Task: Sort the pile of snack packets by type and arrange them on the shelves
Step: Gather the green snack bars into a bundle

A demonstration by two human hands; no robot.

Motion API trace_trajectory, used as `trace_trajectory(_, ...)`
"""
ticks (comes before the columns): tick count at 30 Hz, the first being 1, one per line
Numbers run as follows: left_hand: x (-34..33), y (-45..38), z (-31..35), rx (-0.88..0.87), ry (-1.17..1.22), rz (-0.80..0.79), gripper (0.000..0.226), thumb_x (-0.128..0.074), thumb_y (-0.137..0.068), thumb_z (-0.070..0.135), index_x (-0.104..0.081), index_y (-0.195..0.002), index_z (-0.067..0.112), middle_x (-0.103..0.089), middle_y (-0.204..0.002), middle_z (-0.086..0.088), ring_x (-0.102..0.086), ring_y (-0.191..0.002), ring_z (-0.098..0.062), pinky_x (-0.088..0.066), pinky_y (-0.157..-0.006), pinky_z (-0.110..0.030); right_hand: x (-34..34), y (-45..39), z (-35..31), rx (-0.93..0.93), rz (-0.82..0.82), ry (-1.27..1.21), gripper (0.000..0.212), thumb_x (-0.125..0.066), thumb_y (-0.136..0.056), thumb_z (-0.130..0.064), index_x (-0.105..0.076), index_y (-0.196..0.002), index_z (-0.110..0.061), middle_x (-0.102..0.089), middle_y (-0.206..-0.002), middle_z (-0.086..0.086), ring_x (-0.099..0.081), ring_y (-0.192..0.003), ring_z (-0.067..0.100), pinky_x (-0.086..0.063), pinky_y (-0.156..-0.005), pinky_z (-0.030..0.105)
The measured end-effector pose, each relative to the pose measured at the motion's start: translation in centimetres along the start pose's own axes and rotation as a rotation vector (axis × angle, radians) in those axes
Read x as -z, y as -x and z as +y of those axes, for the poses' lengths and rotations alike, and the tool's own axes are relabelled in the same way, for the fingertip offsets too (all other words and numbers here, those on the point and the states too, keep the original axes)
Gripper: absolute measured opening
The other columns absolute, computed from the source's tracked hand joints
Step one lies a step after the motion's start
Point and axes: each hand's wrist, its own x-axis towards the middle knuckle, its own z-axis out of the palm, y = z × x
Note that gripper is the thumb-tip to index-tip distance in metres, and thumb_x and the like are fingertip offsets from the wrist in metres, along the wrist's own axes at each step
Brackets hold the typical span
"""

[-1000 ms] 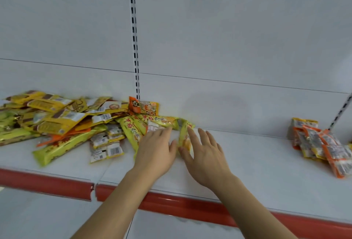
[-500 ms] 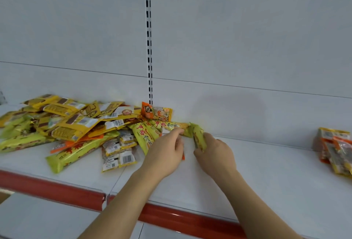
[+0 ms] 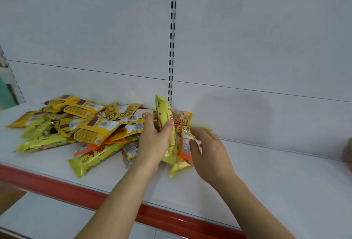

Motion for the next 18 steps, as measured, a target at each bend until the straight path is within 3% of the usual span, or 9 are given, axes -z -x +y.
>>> trace_trajectory(2, 2.0, -0.3, -0.2, -0.013, -0.051, 0.024, 0.034, -0.062, -0.101, 0.038, -0.056, -0.133, 0.027, -0.068, -0.112, 0.012, -0.068, -0.105, -0.016, -0.057, -0.091, -0.045, -1.4, -0.7, -1.4, 0.000, -0.096, 0.112, 0.038, -0.052, -0.095, -0.038, -0.063, -0.125, -0.019, -0.068, -0.115, 0.000, -0.055, -0.113, 0.027, -0.048, -0.091, 0.038)
trace_trajectory(5, 4.5, -0.7, -0.6, 0.000, -0.086, 0.026, 0.034, -0.062, -0.100, 0.039, -0.055, -0.132, 0.034, -0.067, -0.115, 0.016, -0.067, -0.110, -0.016, -0.056, -0.095, -0.049, -3.3, -1.5, -3.9, -0.018, -0.279, 0.420, 0.054, -0.043, -0.082, -0.061, -0.063, -0.111, -0.021, -0.066, -0.108, -0.002, -0.051, -0.110, 0.028, -0.044, -0.088, 0.040)
trace_trajectory(7, 5.4, -0.5, -0.6, 0.008, -0.105, -0.024, 0.033, -0.064, -0.100, 0.034, -0.053, -0.131, 0.040, -0.066, -0.114, 0.017, -0.067, -0.109, -0.014, -0.056, -0.096, -0.047, -4.1, -1.7, -5.2, -0.045, -0.297, 0.553, 0.045, -0.050, -0.085, -0.056, -0.063, -0.106, -0.018, -0.065, -0.110, 0.000, -0.051, -0.111, 0.029, -0.043, -0.089, 0.040)
trace_trajectory(9, 5.9, -0.4, -0.9, 0.015, -0.121, -0.052, 0.050, -0.064, -0.100, 0.031, -0.047, -0.147, 0.032, -0.064, -0.125, 0.012, -0.064, -0.118, -0.015, -0.054, -0.101, -0.045, -4.2, -1.9, -6.2, -0.112, -0.279, 0.588, 0.040, -0.051, -0.087, -0.053, -0.066, -0.098, -0.017, -0.066, -0.105, 0.002, -0.052, -0.109, 0.028, -0.043, -0.087, 0.039)
trace_trajectory(11, 6.2, -0.6, -1.2, 0.015, -0.113, -0.056, 0.058, -0.064, -0.101, 0.030, -0.040, -0.154, 0.028, -0.059, -0.140, 0.007, -0.058, -0.128, -0.016, -0.050, -0.108, -0.046, -3.5, -1.7, -6.5, -0.196, -0.242, 0.570, 0.036, -0.052, -0.085, -0.052, -0.066, -0.089, -0.019, -0.066, -0.098, 0.001, -0.053, -0.105, 0.027, -0.044, -0.084, 0.037)
trace_trajectory(14, 6.2, -0.7, -1.5, -0.006, -0.087, -0.060, 0.056, -0.062, -0.102, 0.027, -0.039, -0.153, 0.027, -0.058, -0.142, 0.006, -0.057, -0.128, -0.013, -0.048, -0.108, -0.042, -1.8, -1.1, -6.3, -0.341, -0.061, 0.332, 0.029, -0.055, -0.080, -0.049, -0.062, -0.084, -0.021, -0.063, -0.091, -0.003, -0.057, -0.097, 0.025, -0.045, -0.074, 0.034)
trace_trajectory(18, 4.6, -0.1, -1.1, 0.030, -0.001, -0.156, 0.054, -0.059, -0.102, 0.038, -0.038, -0.152, 0.038, -0.061, -0.137, 0.011, -0.060, -0.124, -0.013, -0.050, -0.106, -0.048, -1.5, 0.2, -8.3, -0.306, 0.074, 0.121, 0.042, -0.066, -0.083, -0.049, -0.057, -0.117, -0.027, -0.059, -0.103, -0.009, -0.058, -0.094, 0.016, -0.042, -0.076, 0.030)
